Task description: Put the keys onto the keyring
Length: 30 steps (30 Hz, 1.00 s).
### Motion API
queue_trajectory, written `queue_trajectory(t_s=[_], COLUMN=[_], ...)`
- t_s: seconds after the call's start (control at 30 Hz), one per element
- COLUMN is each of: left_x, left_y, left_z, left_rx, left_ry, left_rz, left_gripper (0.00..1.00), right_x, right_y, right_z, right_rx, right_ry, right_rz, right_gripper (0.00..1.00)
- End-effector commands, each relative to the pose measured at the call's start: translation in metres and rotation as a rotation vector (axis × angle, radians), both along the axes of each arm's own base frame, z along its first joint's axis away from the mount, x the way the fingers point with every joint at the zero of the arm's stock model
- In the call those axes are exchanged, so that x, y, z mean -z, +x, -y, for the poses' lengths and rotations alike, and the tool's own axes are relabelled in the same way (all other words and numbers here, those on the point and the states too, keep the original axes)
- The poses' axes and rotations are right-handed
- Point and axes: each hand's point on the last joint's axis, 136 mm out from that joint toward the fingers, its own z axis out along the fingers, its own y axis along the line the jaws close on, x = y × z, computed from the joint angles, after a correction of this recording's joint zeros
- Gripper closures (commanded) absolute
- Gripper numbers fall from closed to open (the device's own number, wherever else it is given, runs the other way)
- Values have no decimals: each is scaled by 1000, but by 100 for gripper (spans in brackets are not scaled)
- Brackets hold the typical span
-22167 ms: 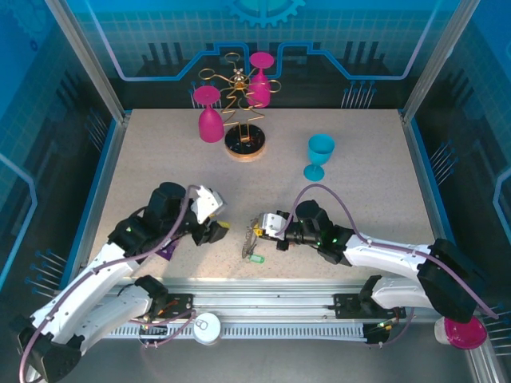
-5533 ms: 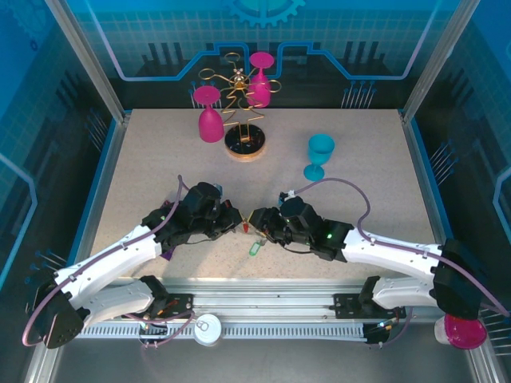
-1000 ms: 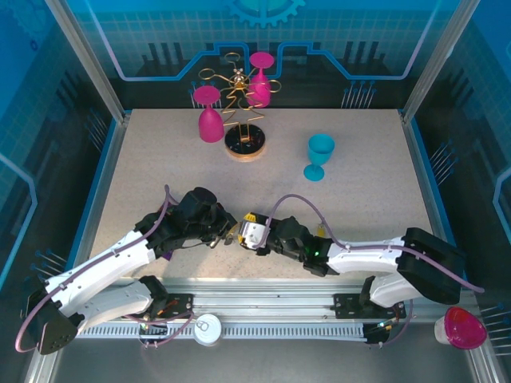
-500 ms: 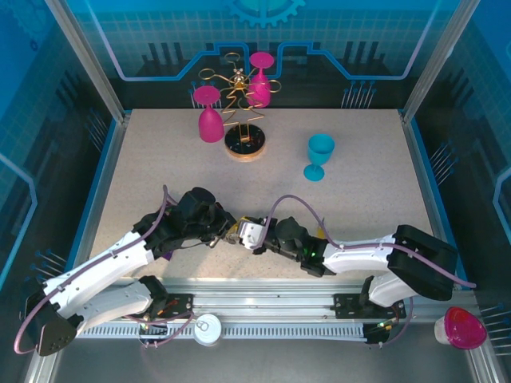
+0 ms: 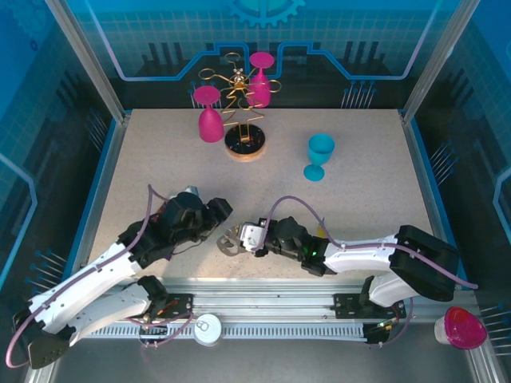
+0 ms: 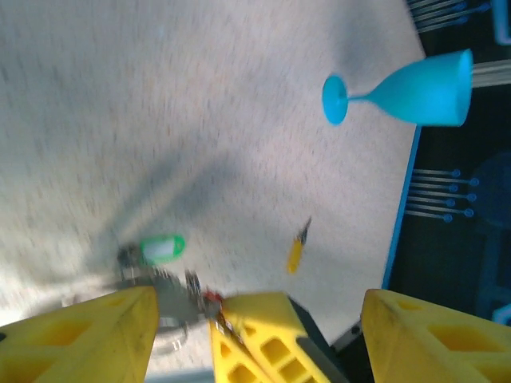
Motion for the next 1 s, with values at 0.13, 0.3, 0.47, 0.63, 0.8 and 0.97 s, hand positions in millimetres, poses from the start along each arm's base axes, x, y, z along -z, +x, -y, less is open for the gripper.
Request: queue_trajectory(t_s=[0.13,0.3,0.47,0.63,0.8,0.97], left_x=[-60,-40,-17,-6,-6,7], left_y=[13,-12,-30,-25,-23,-18], left_z=[3,36,61,74,83,85], left_rx=[522,985,1311,1374,1375,1393], left_ry=[624,803,837,842,750,709], left_rz=[663,873,1023,1102,1112,1058], left_gripper=[38,46,51,61,62,71], right_x=[-35,-43,-48,-49,-50,-49], right_y=[-4,0,0,0,1,-4], right_z=[16,32,41,44,46,41], right_rx=[-116,-169,-195,-198,-194,-219], right_ry=[69,30,-4,-60,-77,-62], right_rz=[-138,-188,-222,-208,-189,-180], right_gripper=[100,100,100,100,100,100])
